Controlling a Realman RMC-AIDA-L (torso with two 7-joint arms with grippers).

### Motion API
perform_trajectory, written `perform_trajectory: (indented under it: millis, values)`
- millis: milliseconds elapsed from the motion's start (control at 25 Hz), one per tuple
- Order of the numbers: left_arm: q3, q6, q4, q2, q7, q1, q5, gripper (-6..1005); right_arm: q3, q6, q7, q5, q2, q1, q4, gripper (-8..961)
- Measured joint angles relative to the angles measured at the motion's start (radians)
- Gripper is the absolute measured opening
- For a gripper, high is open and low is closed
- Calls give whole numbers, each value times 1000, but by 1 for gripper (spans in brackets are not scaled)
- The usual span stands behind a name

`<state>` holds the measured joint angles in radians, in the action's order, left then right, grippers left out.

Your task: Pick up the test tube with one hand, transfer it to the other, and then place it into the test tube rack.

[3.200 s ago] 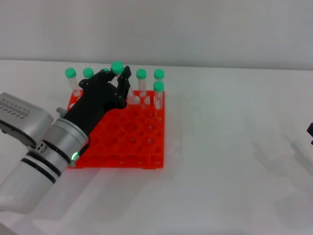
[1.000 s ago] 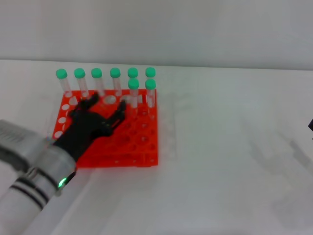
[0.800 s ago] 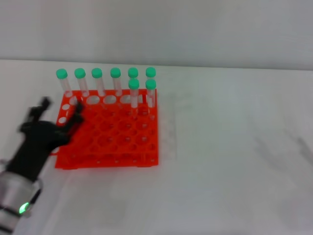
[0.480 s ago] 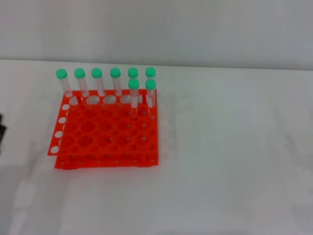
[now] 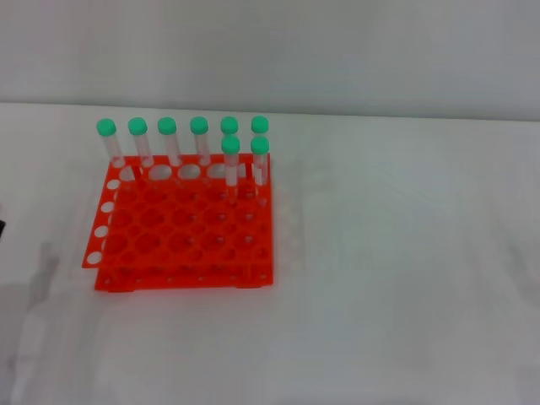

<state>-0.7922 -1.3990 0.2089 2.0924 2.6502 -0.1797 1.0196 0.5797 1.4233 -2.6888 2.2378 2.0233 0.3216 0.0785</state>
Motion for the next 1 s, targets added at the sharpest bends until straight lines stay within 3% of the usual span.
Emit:
perform_trajectory:
  millis: [1000]
  values:
    - [71, 12, 4, -3, 19, -49, 0, 880, -9, -8, 0, 9, 0, -14, 20, 820]
